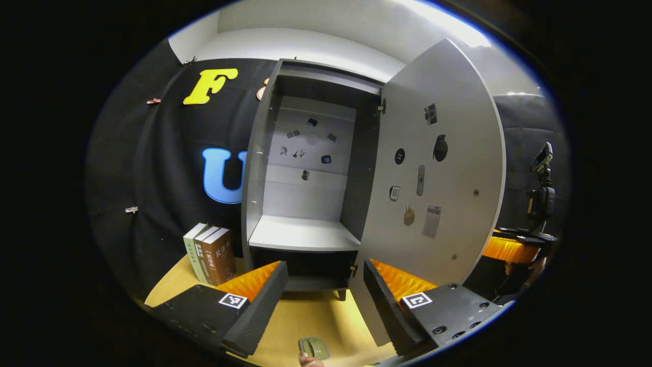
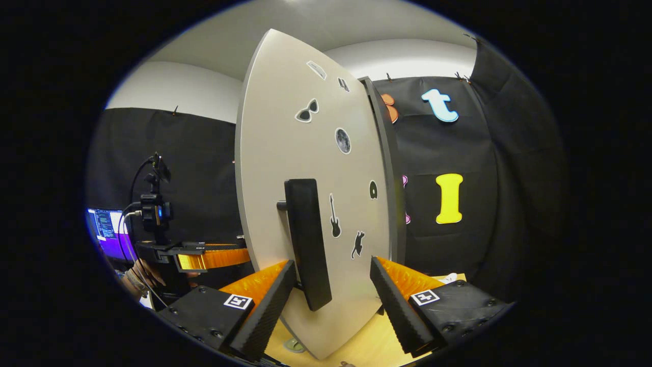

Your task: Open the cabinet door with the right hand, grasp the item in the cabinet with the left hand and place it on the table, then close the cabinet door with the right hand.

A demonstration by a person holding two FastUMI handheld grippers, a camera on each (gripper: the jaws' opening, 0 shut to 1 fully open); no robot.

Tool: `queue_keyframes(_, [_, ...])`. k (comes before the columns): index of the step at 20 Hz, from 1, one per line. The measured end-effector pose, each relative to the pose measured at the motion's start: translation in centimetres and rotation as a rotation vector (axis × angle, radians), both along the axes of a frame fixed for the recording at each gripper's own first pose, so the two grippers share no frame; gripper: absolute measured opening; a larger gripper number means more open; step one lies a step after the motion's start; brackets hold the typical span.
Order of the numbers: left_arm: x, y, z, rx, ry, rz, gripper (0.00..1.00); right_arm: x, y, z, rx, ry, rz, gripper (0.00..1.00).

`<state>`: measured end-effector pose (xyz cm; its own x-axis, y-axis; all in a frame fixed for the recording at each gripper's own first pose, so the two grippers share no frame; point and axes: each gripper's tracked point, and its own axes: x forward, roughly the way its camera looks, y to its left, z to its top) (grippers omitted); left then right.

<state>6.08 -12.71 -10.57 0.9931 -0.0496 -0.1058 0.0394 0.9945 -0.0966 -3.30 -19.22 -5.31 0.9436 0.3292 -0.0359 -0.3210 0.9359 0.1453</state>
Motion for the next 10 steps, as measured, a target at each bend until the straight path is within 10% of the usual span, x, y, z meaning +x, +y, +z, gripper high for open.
queue_keyframes(10, [0.3,7.8,1.9,0.077,-0.035,-0.137,0.93,1.9,5.4,-0.8,-0.015,0.007,-0.194,0.97])
